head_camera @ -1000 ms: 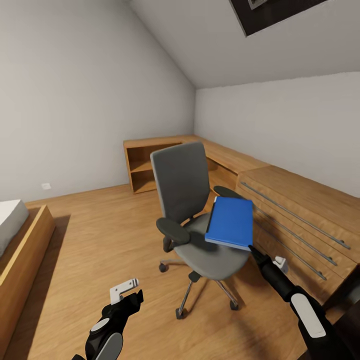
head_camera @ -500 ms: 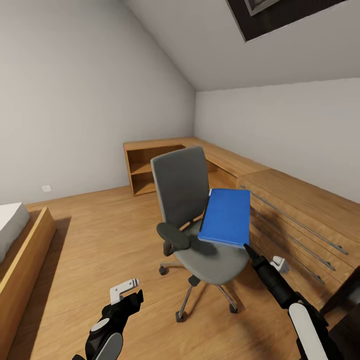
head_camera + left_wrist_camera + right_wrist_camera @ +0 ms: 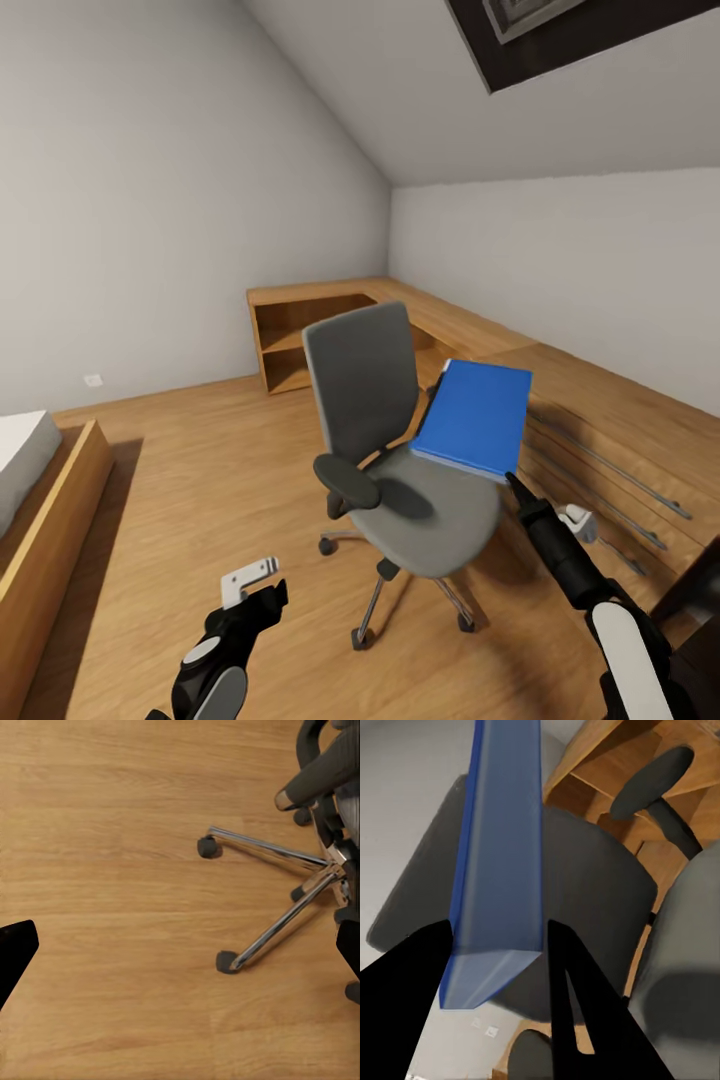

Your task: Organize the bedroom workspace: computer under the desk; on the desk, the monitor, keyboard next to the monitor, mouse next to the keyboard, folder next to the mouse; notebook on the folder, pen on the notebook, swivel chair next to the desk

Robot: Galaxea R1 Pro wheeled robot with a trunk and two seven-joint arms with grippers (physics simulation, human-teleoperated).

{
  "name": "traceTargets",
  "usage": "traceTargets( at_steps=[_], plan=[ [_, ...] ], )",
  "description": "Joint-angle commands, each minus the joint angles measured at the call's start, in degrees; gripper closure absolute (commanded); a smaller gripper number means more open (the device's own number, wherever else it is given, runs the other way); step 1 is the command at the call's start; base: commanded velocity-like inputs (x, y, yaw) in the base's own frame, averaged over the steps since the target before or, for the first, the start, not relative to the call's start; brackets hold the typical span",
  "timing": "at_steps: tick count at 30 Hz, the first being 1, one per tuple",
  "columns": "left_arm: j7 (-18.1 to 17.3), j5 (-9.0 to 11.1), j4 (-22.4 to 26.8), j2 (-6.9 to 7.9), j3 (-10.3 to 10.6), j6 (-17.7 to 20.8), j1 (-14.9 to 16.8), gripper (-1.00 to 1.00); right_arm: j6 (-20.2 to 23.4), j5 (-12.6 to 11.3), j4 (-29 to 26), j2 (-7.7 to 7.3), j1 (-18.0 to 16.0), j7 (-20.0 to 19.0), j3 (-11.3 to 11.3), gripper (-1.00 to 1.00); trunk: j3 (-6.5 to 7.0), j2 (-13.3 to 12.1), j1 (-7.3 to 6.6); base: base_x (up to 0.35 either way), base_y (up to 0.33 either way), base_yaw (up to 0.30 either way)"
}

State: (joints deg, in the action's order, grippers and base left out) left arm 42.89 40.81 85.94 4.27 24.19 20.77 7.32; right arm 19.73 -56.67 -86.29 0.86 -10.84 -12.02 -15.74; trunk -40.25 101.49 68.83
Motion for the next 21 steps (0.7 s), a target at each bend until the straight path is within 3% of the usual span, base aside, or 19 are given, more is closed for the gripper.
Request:
traceTargets(
  at_steps=[1,8,13,15,17,21],
  plan=[
    [0.44,0.26,0.08,0.05,0.37,0.13,0.06,-1.00,0.54,-0.84,-0.07,0.04,0.01,-0.12,-0.51,1.00,0.13,-0.39,-0.23,0.000,0.000,0.000],
    [0.60,0.15,0.50,0.12,3.44,0.06,0.06,-1.00,0.48,-2.61,-1.24,0.35,0.42,-0.04,-2.26,1.00,1.39,-3.20,-1.77,0.000,0.000,0.000],
    [0.62,0.15,0.54,0.07,3.78,0.06,0.06,-1.00,0.26,-3.92,-1.43,0.43,0.46,-0.03,-2.35,1.00,2.28,-5.20,-2.87,0.000,0.000,0.000],
    [0.91,0.12,0.54,0.09,5.96,0.06,0.06,-1.00,-0.15,-4.26,-1.46,0.46,0.46,0.07,-2.84,1.00,2.64,-6.00,-3.31,0.000,0.000,0.000],
    [2.87,0.07,0.55,0.11,9.71,0.06,0.06,-1.00,-1.01,-4.48,-1.48,0.49,0.46,0.23,-3.89,1.00,3.00,-6.81,-3.75,0.000,0.000,-0.050],
    [4.76,0.06,0.44,0.12,12.14,0.10,0.06,-1.00,-1.74,-4.57,-1.50,0.52,0.47,0.31,-5.00,1.00,3.72,-8.41,-4.62,0.000,0.000,-0.186]
  ],
)
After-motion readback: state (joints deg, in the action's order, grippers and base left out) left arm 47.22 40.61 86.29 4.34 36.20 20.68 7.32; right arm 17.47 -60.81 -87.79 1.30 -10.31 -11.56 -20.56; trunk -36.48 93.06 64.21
